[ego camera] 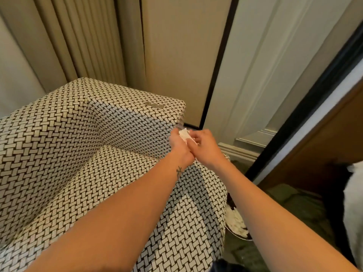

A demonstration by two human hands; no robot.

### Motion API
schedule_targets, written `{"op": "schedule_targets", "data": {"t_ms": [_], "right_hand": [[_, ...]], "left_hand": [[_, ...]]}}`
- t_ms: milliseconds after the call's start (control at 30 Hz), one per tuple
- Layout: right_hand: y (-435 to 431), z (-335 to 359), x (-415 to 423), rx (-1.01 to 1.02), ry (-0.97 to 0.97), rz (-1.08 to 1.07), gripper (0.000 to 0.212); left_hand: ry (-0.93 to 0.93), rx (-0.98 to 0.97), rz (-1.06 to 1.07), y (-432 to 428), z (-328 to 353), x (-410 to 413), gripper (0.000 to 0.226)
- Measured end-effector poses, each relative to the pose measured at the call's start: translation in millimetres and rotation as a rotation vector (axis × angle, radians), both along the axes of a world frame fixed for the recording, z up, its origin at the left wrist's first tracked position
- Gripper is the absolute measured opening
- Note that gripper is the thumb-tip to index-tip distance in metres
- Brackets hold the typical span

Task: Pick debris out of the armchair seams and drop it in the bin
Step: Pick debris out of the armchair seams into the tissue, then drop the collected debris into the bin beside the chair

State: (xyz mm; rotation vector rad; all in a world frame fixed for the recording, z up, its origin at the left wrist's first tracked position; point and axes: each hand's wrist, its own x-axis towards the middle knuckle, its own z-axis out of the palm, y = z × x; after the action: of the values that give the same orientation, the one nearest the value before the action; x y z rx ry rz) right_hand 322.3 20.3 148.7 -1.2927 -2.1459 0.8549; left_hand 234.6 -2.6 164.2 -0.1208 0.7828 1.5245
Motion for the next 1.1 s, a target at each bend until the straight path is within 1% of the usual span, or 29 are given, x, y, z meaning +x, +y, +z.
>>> {"op": "schedule_targets", "data": {"t_ms": [100, 200, 367, 533, 600, 667, 733, 833, 967, 1033, 1100], "right_hand": [[-20.7, -10.8, 36.0, -0.062, -0.018, -0.062, 0.037], [-32.9, -26.9, 76.8, -0.031, -0.014, -0.135, 0.033], [-48.5, -56.3, 138.4, -0.067, 0.005, -0.310, 0.030], [-56.5, -96.1, 180.1, -0.112, 0.085, -0.436, 0.025], [-57.2, -111.5, 190.5, -0.128, 0.105, -0.478, 0.024], [-53.3, -129.6, 200.6, -0.128, 0.120, -0.531, 0.023], [-49.7, -148.2, 209.1, -0.136, 0.134, -0.575, 0.021], [-42.3, -184.3, 226.8, -0.171, 0.143, -0.653, 0.020], [-27.7, -229.3, 240.5, -0.246, 0.122, -0.740, 0.022], [-21.1, -255.9, 242.8, -0.300, 0.118, -0.784, 0.026], [-20.3, -264.3, 240.8, -0.350, 0.125, -0.800, 0.028]], "left_hand": [[0.008, 0.004, -0.053, -7.3, -11.6, 34.9, 0.052], [-0.016, 0.022, -0.131, -9.3, -30.0, 74.2, 0.053], [-0.061, -0.051, -0.243, -16.4, -62.2, 139.2, 0.063], [-0.071, -0.124, -0.309, -16.6, -95.9, 181.1, 0.052], [-0.062, -0.134, -0.351, -15.5, -111.1, 190.4, 0.051], [-0.045, -0.131, -0.372, -9.4, -131.8, 201.6, 0.054], [-0.002, -0.168, -0.381, -4.0, -157.0, 209.6, 0.057], [0.066, -0.261, -0.408, 0.1, -193.9, 226.2, 0.051], [0.059, -0.328, -0.444, 2.1, -224.5, 237.4, 0.043], [0.060, -0.353, -0.477, -1.6, -236.4, 237.8, 0.046], [0.076, -0.381, -0.490, -0.9, -247.8, 236.3, 0.055]]}}
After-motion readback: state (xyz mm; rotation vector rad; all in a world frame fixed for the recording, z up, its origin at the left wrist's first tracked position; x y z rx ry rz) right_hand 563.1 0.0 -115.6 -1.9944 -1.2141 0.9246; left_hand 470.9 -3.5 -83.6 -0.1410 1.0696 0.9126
